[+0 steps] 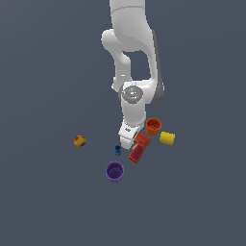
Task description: Pick up a designated object from a clutter of objects.
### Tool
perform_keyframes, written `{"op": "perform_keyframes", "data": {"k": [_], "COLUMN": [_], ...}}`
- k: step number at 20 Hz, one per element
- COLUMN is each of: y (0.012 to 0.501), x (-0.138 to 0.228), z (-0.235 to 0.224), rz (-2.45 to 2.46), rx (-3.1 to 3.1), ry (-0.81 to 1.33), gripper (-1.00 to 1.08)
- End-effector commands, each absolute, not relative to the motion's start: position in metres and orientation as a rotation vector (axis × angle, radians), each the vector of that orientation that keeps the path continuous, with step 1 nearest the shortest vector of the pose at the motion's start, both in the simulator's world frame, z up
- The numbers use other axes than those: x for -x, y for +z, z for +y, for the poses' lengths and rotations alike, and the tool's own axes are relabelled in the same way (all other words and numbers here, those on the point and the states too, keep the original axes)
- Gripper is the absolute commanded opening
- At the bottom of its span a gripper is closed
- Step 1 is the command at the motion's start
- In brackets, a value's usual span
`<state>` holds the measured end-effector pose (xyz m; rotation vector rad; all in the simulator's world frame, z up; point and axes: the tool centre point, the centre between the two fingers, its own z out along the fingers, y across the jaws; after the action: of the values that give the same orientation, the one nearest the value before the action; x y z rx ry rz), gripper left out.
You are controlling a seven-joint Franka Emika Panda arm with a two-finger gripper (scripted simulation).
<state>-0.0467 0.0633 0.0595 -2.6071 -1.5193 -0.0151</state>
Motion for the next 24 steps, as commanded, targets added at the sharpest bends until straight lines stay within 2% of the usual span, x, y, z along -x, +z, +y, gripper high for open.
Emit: {"op": "perform_keyframes", "data": {"k": [1,24], "y": [0.075,0.286], "x": [0.048,0.083], "z": [0.067,0.119], "rz": [-1.522,-1.523], "rx": [2.609,2.608], "ry": [-0.021,-0.019], "gripper": [-1.0,-1.0]}}
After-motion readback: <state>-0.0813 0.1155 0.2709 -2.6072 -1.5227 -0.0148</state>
